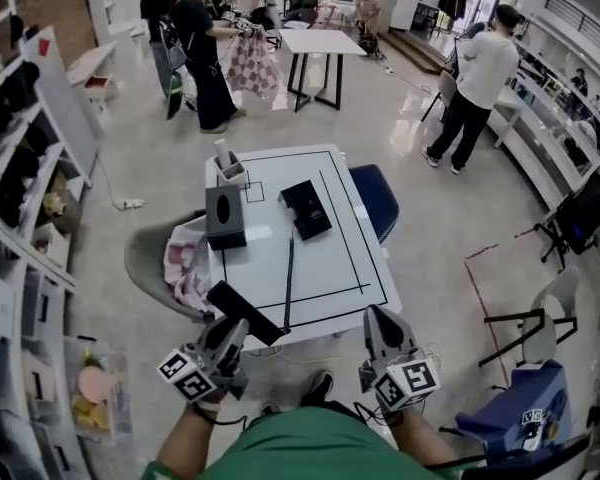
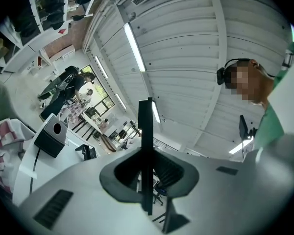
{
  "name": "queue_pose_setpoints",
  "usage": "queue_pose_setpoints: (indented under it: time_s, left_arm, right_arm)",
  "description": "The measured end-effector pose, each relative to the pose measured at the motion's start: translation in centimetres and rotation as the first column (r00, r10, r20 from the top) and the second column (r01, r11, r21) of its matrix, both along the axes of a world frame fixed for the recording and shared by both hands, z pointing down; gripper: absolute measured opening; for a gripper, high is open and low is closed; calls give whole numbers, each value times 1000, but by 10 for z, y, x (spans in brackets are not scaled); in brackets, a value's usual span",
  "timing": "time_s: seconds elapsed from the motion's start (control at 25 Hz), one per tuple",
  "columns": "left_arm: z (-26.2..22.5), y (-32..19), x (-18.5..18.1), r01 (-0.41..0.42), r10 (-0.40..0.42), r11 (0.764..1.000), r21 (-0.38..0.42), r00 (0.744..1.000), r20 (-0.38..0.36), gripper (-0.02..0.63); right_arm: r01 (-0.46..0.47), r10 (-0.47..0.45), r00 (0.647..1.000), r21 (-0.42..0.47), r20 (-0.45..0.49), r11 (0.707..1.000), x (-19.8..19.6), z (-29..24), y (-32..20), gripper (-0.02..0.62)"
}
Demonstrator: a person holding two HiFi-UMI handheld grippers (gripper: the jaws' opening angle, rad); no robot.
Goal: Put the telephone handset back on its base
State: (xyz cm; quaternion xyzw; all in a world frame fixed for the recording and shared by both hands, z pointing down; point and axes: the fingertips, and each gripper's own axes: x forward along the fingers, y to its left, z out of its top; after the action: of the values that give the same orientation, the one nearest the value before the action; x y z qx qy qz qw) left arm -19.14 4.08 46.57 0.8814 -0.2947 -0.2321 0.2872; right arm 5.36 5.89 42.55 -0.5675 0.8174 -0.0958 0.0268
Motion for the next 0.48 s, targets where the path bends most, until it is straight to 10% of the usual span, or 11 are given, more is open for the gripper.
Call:
queue_pose_setpoints:
  time_s: [0.48]
  left_arm:
    - [0,-50,75,48,-47,998,-43,999,24,81]
  right_arm:
    - [42,-41,996,-10,73,999,79,10,-58,23]
